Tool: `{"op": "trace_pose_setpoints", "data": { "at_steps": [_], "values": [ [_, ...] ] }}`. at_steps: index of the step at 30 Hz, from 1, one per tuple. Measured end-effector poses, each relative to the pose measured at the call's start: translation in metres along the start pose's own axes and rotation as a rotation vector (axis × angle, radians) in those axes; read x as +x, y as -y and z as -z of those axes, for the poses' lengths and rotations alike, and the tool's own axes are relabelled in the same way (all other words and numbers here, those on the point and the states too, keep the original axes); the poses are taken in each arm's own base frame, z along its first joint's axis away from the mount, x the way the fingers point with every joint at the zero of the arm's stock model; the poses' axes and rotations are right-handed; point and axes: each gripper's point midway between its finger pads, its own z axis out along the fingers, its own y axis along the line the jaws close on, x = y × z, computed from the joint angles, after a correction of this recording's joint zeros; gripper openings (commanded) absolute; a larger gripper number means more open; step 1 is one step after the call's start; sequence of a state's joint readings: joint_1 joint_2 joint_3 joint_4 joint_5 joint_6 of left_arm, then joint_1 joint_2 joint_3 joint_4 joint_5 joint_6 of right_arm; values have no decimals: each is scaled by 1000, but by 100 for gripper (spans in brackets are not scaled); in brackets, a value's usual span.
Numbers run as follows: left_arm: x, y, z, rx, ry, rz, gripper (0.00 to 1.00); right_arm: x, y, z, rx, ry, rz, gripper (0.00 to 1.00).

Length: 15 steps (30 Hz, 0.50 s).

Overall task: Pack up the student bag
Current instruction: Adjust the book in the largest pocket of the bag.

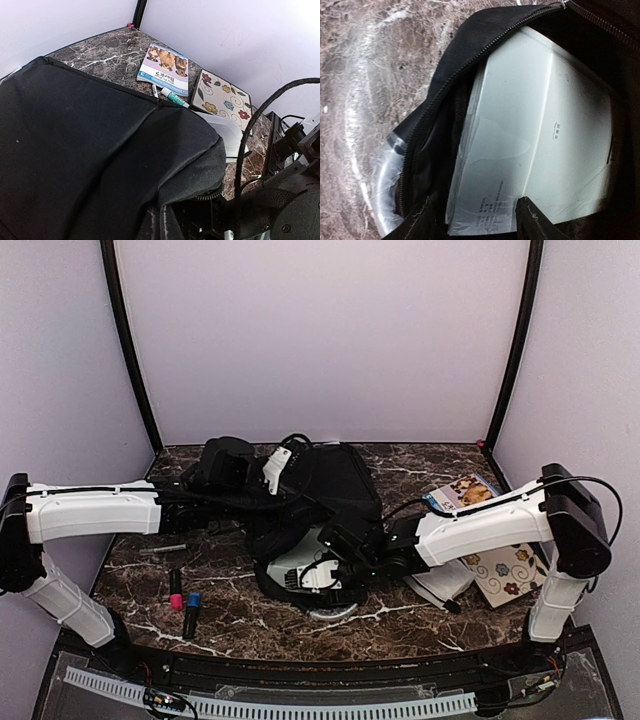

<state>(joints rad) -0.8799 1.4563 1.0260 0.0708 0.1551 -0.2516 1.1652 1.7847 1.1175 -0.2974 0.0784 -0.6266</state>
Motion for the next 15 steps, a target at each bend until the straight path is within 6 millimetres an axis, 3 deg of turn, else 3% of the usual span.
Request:
{"op": "trace_pose_setpoints", "data": {
  "at_steps": [9, 15],
  "values": [
    [5, 4, 0, 25, -24, 2, 0, 6, 21, -27, 110, -50, 24, 47],
    [6, 5, 0, 35, -26, 3, 0, 10, 60, -27, 205, -61, -19, 43]
  ]
}}
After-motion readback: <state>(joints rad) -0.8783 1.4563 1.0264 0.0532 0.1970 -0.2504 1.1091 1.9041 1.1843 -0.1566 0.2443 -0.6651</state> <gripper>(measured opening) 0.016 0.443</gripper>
